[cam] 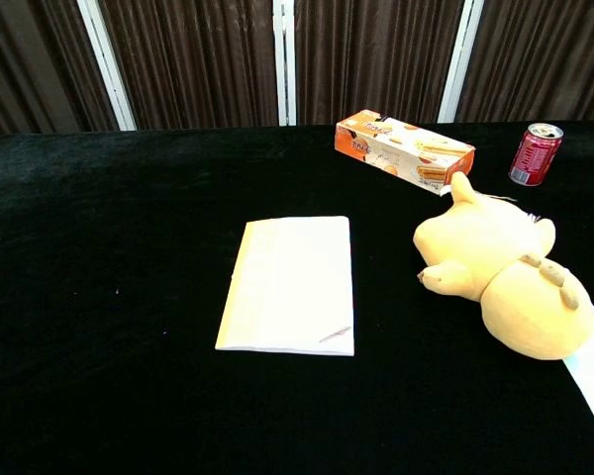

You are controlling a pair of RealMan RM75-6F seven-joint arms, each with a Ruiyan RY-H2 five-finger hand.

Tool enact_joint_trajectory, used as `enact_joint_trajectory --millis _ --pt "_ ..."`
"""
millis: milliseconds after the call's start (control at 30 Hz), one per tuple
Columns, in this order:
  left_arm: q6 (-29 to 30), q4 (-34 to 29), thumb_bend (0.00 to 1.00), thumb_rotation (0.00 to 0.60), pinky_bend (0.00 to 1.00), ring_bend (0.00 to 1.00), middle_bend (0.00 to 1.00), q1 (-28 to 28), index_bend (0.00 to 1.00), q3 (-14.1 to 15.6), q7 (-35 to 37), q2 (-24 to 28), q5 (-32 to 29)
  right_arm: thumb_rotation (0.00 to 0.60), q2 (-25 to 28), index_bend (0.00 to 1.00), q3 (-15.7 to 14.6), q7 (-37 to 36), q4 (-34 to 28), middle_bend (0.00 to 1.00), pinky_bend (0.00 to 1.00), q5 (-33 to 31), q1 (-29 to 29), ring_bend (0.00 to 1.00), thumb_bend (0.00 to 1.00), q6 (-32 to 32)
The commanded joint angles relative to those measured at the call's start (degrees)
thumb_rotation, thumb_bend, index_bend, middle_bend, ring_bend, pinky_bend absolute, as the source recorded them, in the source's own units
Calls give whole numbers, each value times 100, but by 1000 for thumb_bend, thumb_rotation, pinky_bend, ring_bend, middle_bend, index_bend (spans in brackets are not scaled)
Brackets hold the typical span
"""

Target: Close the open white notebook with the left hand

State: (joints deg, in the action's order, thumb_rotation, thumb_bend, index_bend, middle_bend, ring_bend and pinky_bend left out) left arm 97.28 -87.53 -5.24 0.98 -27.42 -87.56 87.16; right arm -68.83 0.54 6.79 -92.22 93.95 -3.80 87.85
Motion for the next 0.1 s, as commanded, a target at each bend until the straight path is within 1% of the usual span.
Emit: enact_joint_trajectory --millis 33,100 --pt "276 138 116 600 0 0 0 275 0 107 361 122 -28 600 -4 0 -9 -3 -8 0 0 55 -4 0 45 27" --pt "382 238 121 600 0 0 0 368 0 86 535 106 -31 600 -16 0 -5 -23 4 0 0 85 -7 0 45 51"
